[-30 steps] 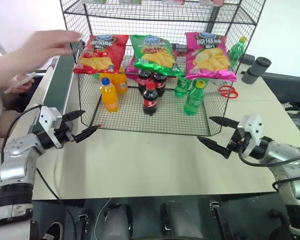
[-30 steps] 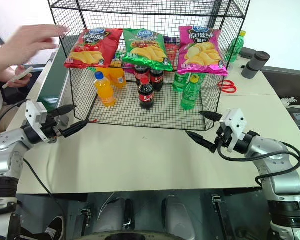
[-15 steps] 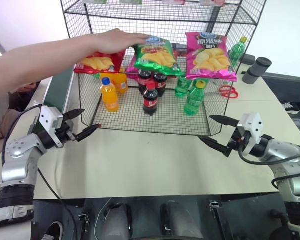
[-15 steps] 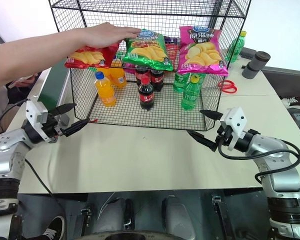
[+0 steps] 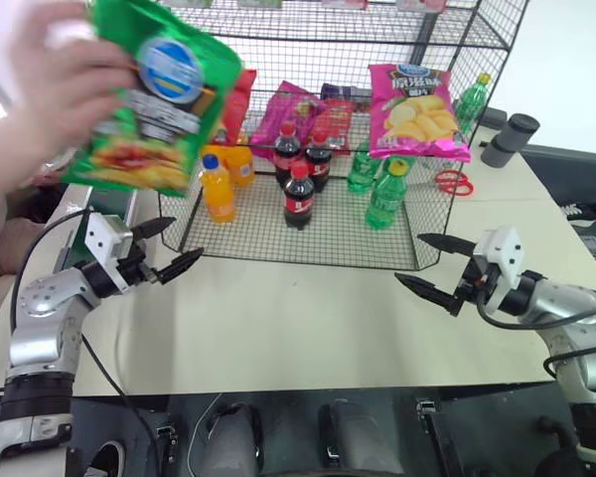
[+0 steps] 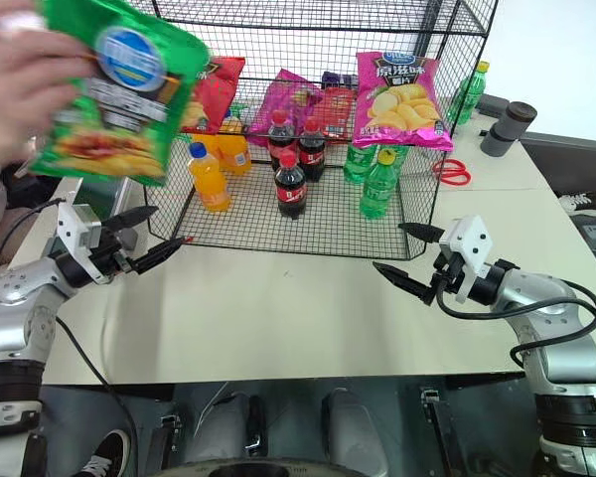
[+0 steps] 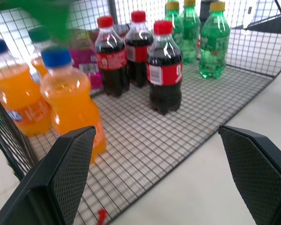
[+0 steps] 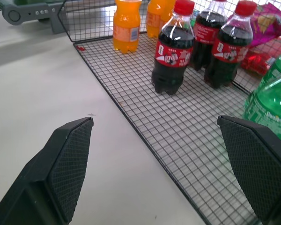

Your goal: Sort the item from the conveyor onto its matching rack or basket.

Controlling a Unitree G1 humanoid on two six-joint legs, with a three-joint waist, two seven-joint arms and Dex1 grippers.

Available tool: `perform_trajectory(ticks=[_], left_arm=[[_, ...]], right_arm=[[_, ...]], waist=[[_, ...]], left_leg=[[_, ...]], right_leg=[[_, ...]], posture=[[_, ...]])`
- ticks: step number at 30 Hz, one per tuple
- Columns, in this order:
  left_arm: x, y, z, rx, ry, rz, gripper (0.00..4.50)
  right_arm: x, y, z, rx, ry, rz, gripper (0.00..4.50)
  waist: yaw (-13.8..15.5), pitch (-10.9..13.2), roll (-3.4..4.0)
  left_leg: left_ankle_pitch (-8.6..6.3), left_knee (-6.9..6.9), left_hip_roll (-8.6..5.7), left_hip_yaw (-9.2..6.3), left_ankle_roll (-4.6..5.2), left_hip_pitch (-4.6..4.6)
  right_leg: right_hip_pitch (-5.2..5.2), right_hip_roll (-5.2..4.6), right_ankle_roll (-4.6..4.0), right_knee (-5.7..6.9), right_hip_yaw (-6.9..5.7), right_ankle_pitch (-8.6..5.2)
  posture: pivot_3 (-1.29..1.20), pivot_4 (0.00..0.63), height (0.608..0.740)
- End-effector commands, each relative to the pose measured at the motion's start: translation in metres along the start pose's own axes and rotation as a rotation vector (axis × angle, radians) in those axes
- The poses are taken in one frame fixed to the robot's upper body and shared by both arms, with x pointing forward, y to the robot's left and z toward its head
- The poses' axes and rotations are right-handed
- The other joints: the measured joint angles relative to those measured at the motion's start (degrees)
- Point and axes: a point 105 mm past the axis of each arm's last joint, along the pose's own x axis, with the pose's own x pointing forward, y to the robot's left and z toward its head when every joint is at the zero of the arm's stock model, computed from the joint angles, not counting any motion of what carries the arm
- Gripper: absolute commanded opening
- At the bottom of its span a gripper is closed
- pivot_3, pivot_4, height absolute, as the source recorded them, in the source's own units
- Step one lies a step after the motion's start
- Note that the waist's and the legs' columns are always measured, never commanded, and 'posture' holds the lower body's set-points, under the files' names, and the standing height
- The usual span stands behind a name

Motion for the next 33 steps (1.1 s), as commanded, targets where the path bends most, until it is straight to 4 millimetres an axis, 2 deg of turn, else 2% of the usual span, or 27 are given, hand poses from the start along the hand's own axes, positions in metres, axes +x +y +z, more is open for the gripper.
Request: perform_trajectory(ticks=[1,3,9,33], left_arm=[[-0.001,-0.001,0.012,0.038,-0.024,-0.006,4.50],[-0.003,-0.004,0.008,0.052,-0.014,-0.014,4.50],[-0.003,0.003,0.011,0.082,-0.022,0.012,4.50],[-0.002,-0.013,-0.005,0.084,0.001,-0.071,4.50]], right_arm=[[0.003,-0.002,0.009,-0.036,-0.026,0.014,4.43],[0.004,-0.004,0.009,-0.036,-0.033,0.016,4.43],[0.009,-0.008,0.012,-0.053,-0.052,0.013,4.43],[0.013,-0.004,0.014,-0.062,-0.055,0.040,4.43]], waist=[[0.0,0.0,0.00],[-0.2,0.0,0.00],[-0.1,0.0,0.00],[-0.1,0.0,0.00]], left_leg=[[0.00,0.00,0.00,0.00,0.00,0.00],[0.00,0.00,0.00,0.00,0.00,0.00],[0.00,0.00,0.01,0.01,0.00,0.01],[0.00,0.00,0.02,0.01,0.00,0.01]], right_leg=[[0.00,0.00,0.00,0.00,0.00,0.00],[0.00,0.00,0.00,0.00,0.00,0.00],[0.00,0.01,0.00,0.00,0.00,0.00],[0.00,0.02,0.00,0.01,0.00,0.00]], posture=[[0.00,0.150,0.740],[0.00,0.150,0.740],[0.00,0.150,0.740],[0.00,0.150,0.740]])
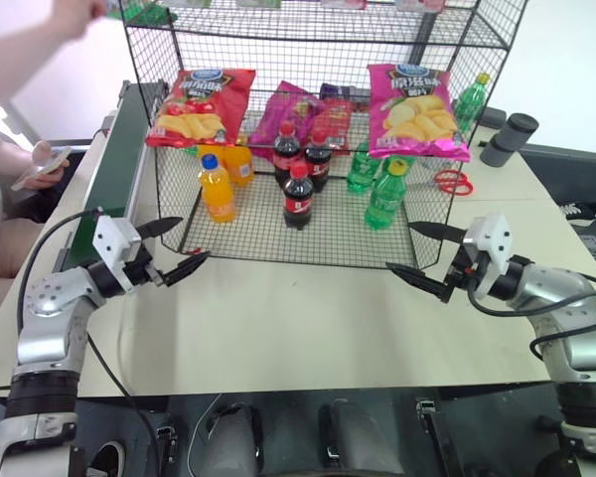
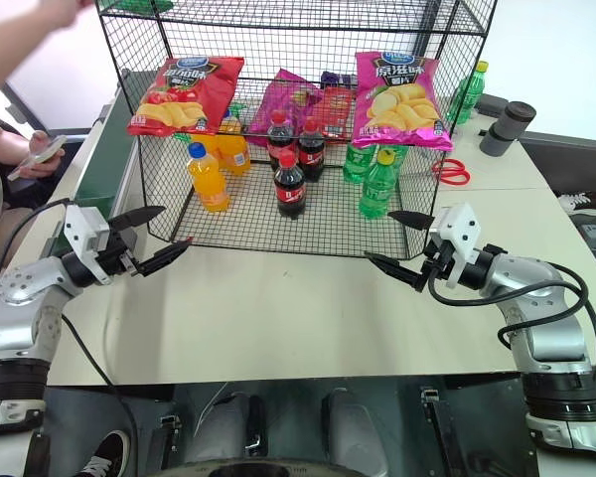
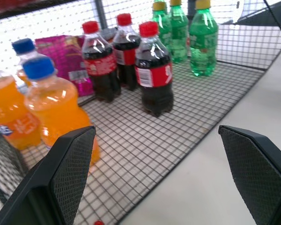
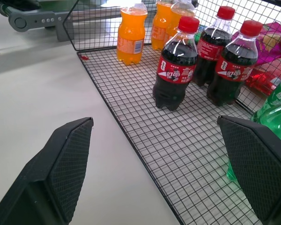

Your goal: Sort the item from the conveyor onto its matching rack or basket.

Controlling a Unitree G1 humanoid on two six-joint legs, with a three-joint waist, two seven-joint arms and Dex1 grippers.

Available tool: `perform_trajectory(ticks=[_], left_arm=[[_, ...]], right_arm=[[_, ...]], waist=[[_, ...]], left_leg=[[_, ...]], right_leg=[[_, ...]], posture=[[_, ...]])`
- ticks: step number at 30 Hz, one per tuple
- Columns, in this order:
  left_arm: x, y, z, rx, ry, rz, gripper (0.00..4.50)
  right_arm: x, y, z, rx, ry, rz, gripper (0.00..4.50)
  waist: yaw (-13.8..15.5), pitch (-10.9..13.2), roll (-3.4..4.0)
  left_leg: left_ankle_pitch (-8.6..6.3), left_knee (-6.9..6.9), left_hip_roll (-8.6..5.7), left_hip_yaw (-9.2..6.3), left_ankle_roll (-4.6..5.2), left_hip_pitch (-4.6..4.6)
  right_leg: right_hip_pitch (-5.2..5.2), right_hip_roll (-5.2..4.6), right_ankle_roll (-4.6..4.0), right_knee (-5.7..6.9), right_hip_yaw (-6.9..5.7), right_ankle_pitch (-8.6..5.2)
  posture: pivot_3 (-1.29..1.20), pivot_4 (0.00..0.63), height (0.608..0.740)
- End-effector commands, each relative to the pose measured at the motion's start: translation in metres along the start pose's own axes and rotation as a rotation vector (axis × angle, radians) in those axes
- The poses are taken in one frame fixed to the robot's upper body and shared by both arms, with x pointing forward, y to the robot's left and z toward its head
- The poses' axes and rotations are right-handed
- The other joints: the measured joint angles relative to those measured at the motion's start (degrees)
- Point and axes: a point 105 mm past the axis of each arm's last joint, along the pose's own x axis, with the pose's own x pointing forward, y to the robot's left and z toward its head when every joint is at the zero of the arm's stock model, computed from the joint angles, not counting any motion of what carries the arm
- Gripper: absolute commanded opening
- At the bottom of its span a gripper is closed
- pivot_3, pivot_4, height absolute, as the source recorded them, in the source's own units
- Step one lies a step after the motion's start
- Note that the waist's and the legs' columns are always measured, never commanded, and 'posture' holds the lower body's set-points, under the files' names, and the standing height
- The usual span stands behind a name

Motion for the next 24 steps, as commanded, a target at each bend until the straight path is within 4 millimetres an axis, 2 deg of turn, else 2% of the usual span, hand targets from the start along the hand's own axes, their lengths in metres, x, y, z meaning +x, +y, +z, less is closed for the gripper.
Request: perform_trajectory(ticks=[1,13,19,24], left_arm=[[-0.001,0.000,0.005,0.031,-0.013,-0.017,4.50],[0.000,0.000,0.001,0.003,-0.005,-0.034,4.50],[-0.006,-0.002,0.000,0.019,-0.002,-0.025,4.50],[-0.010,0.017,0.006,0.081,-0.031,0.094,4.50]], right_arm=[[-0.001,0.002,0.009,-0.032,-0.023,0.006,4.43],[-0.004,0.002,0.009,-0.040,-0.011,0.010,4.43],[0.001,0.005,0.013,-0.058,-0.013,0.031,4.43],[0.004,0.003,0.011,-0.057,-0.014,0.029,4.43]], waist=[[0.0,0.0,0.00],[0.0,0.0,0.00],[0.0,0.0,0.00],[0.0,0.0,0.00]], left_leg=[[0.00,0.00,0.00,0.00,0.00,0.00],[0.00,0.00,0.00,0.00,0.00,0.00],[0.00,0.00,0.00,0.00,0.00,0.00],[0.00,0.00,0.00,0.00,0.00,0.00]], right_leg=[[0.00,0.00,0.00,0.00,0.00,0.00],[0.00,0.00,0.00,0.00,0.00,0.00],[0.00,0.00,0.00,0.00,0.00,0.00],[0.00,-0.01,0.00,0.01,0.00,0.00]], posture=[[0.00,0.150,0.740],[0.00,0.150,0.740],[0.00,0.150,0.740],[0.00,0.150,0.740]])
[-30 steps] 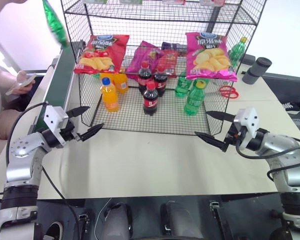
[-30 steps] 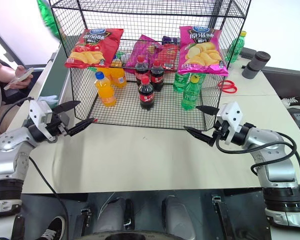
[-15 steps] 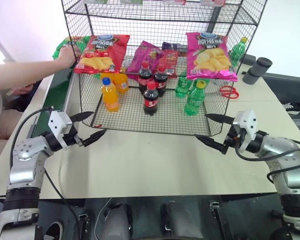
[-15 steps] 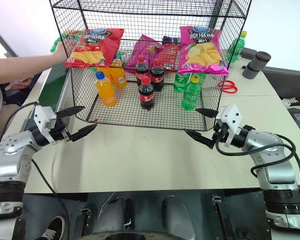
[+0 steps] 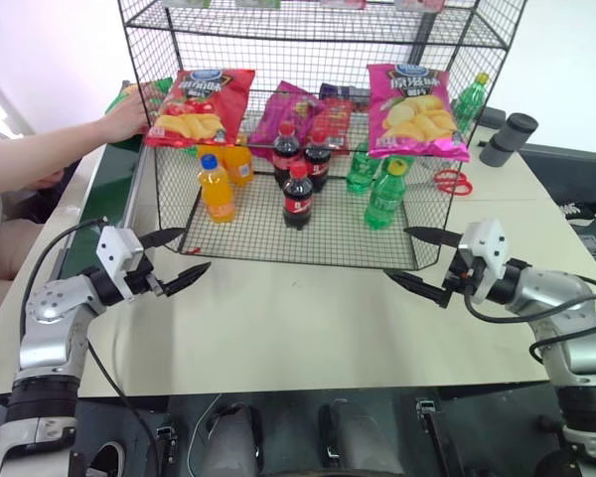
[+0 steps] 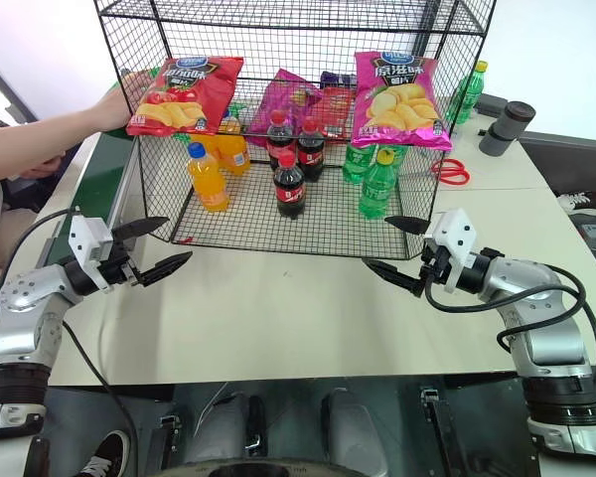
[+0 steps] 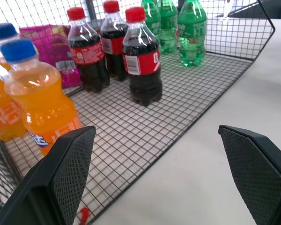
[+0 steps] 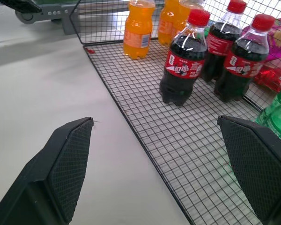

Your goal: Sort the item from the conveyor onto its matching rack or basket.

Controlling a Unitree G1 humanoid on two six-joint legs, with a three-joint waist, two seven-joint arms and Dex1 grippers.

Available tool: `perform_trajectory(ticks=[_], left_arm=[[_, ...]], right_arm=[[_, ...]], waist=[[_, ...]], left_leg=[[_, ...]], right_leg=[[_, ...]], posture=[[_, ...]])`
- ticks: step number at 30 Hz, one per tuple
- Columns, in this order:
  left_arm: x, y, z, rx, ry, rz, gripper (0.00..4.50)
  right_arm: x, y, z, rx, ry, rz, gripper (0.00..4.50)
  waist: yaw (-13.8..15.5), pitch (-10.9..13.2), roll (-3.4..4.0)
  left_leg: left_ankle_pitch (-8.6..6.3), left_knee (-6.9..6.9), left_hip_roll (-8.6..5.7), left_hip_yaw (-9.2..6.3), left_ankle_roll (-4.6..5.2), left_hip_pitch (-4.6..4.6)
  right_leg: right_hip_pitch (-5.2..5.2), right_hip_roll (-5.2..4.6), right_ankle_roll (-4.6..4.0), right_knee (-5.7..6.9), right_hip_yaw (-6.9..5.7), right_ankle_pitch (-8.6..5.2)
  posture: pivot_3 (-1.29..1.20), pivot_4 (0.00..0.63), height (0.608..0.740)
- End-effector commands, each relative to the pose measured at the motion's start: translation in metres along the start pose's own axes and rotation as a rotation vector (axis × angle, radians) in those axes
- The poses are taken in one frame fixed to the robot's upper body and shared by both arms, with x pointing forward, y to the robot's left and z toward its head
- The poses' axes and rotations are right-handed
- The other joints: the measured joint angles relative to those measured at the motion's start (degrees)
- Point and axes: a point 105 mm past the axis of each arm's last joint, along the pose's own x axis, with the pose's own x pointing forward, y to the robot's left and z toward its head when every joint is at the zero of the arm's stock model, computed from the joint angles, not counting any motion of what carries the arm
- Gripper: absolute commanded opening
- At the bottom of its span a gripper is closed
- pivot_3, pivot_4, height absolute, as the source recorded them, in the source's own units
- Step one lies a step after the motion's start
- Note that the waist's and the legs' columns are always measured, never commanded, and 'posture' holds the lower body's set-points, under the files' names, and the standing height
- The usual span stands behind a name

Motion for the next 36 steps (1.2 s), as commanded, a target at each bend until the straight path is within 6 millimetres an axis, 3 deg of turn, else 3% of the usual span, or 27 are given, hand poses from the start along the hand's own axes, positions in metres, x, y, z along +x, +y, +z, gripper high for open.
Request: perform_trajectory(ticks=[1,15,20,27,36], left_arm=[[-0.006,0.016,0.012,0.080,-0.029,0.083,4.50],[-0.019,0.005,0.011,0.050,-0.018,0.084,4.50],[-0.026,0.004,0.008,0.026,0.007,0.128,4.50],[-0.031,0.001,0.010,0.007,0.010,0.120,4.50],[-0.034,0.005,0.006,0.095,0.064,0.125,4.50]], right_arm=[[0.002,-0.003,0.013,-0.044,-0.035,0.003,4.43],[0.006,-0.008,0.013,-0.033,-0.043,0.001,4.43],[0.009,-0.001,0.009,-0.006,-0.052,0.008,4.43],[0.014,0.006,0.020,0.057,-0.123,0.082,4.43],[0.024,0.016,0.025,0.064,-0.148,0.116,4.43]], waist=[[0.0,0.0,0.00],[0.0,0.0,0.00],[0.0,0.0,0.00],[0.0,0.0,0.00],[0.0,0.0,0.01]], left_leg=[[0.00,0.00,0.00,0.00,0.00,0.00],[0.00,0.00,0.00,0.02,0.00,0.00],[0.00,-0.01,0.00,0.01,0.00,0.00],[0.00,0.00,0.00,0.01,0.00,0.01],[0.00,-0.01,0.01,0.01,0.00,0.01]], right_leg=[[0.00,0.00,0.00,0.00,0.00,0.00],[0.00,-0.01,0.00,0.00,0.00,0.00],[0.00,-0.01,0.00,0.00,0.00,0.00],[0.00,-0.01,0.00,0.01,0.00,0.00],[0.00,-0.01,-0.01,0.01,0.00,0.00]], posture=[[0.00,0.150,0.740],[0.00,0.150,0.740],[0.00,0.150,0.740],[0.00,0.150,0.740],[0.00,0.150,0.740]])
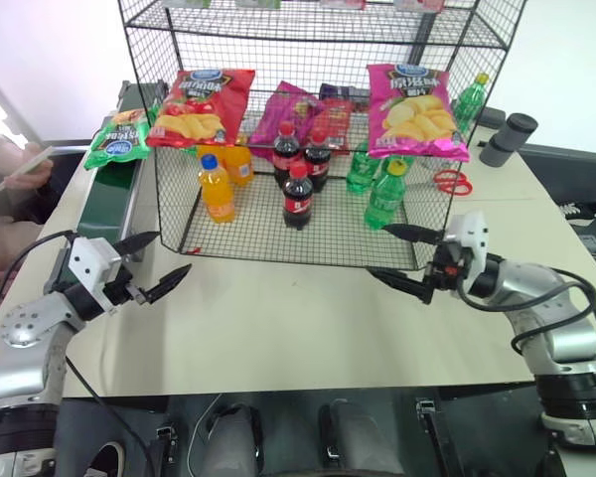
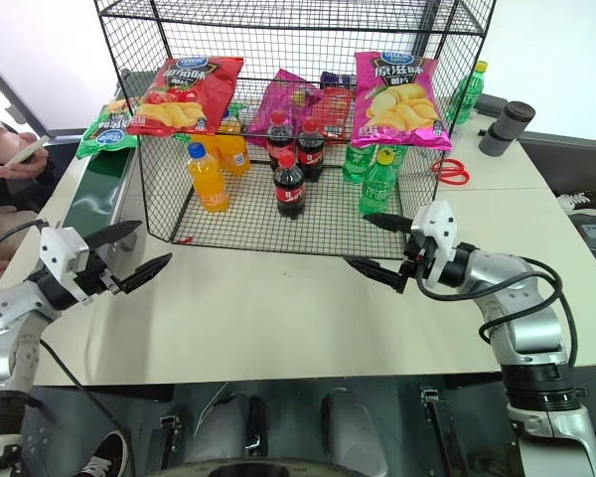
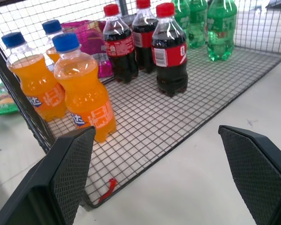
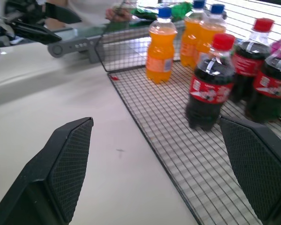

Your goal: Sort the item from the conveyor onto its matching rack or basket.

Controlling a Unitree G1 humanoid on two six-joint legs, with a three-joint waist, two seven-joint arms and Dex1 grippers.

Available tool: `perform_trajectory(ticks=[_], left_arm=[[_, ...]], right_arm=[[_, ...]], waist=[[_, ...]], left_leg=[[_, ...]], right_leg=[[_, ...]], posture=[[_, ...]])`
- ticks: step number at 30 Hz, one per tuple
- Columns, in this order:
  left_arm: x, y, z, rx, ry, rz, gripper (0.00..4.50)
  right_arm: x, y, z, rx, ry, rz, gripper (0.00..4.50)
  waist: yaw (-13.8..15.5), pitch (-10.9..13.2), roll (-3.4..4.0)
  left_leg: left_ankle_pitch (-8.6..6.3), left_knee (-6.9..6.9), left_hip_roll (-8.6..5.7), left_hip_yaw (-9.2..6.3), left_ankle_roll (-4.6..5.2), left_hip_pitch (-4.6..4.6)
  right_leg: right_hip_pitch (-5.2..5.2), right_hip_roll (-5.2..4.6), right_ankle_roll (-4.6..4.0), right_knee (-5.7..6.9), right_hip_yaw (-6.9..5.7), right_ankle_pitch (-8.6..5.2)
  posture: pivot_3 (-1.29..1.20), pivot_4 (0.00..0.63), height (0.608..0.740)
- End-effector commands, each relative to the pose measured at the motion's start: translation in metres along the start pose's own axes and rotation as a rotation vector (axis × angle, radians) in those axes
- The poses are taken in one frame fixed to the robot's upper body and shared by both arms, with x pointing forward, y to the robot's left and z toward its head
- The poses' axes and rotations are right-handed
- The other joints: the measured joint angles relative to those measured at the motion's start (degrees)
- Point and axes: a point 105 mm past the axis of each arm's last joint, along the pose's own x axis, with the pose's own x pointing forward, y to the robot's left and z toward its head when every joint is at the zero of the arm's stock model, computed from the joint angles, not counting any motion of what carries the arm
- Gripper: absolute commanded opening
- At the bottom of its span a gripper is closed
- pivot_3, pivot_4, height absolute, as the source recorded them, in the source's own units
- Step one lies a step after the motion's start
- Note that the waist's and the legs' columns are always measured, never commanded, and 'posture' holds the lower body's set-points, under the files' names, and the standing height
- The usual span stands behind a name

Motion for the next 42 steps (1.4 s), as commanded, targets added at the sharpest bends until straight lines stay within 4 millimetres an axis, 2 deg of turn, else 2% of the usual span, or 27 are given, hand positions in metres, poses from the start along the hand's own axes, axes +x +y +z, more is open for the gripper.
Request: perform_trajectory(ticks=[1,9,15,20,28,32,38,42], left_arm=[[-0.004,0.006,0.006,0.055,-0.009,0.023,4.50],[-0.011,0.004,0.005,0.096,0.005,0.038,4.50],[-0.025,0.007,0.002,0.129,0.030,0.092,4.50],[-0.041,0.008,-0.003,0.234,0.090,0.141,4.50],[-0.083,0.004,-0.019,0.508,0.259,0.217,4.50],[-0.113,0.010,-0.019,0.788,0.392,0.275,4.50],[-0.135,0.012,-0.016,0.977,0.473,0.333,4.50],[-0.146,0.014,-0.024,1.007,0.537,0.361,4.50]], right_arm=[[0.002,0.001,0.014,-0.052,-0.038,0.005,4.43],[0.007,-0.006,0.010,-0.027,-0.018,-0.016,4.43],[0.015,-0.006,0.008,-0.025,-0.022,0.013,4.43],[0.023,-0.005,0.007,-0.025,-0.023,0.047,4.43],[0.050,0.017,0.007,0.019,-0.058,0.173,4.43],[0.068,0.029,0.012,0.046,-0.102,0.244,4.43],[0.076,0.044,0.010,0.086,-0.096,0.353,4.43],[0.081,0.054,0.008,0.066,-0.078,0.412,4.43]], waist=[[0.0,0.0,0.00],[0.0,0.0,-0.01],[-0.1,0.0,0.00],[0.0,0.0,-0.01],[-0.2,0.0,0.00],[-0.2,0.0,-0.04],[0.0,-0.1,-0.09],[-0.2,-0.1,-0.10]], left_leg=[[0.00,0.00,-0.01,0.01,0.00,0.00],[0.00,0.00,0.00,0.01,0.00,0.00],[0.00,-0.01,0.00,0.02,0.00,0.00],[0.00,-0.01,0.00,0.02,0.01,0.00],[-0.01,-0.05,0.03,0.06,0.02,0.01],[-0.02,-0.05,0.03,0.11,0.03,0.00],[-0.06,-0.08,0.02,0.18,0.08,-0.01],[-0.06,-0.08,0.03,0.19,0.08,-0.01]], right_leg=[[0.00,-0.01,0.00,0.00,0.00,0.00],[0.00,-0.02,0.00,0.00,0.00,0.00],[-0.01,-0.02,-0.01,0.00,0.00,0.00],[-0.01,-0.03,-0.01,0.00,0.00,0.00],[-0.06,-0.07,-0.03,-0.01,0.00,-0.01],[-0.09,-0.12,-0.06,-0.02,-0.01,-0.02],[-0.10,-0.24,-0.18,-0.04,-0.04,-0.09],[-0.12,-0.23,-0.20,-0.03,-0.04,-0.09]], posture=[[0.00,0.150,0.740],[0.00,0.150,0.740],[0.00,0.150,0.740],[0.00,0.150,0.740],[0.00,0.150,0.740],[0.00,0.150,0.740],[0.00,0.150,0.740],[0.00,0.150,0.740]])
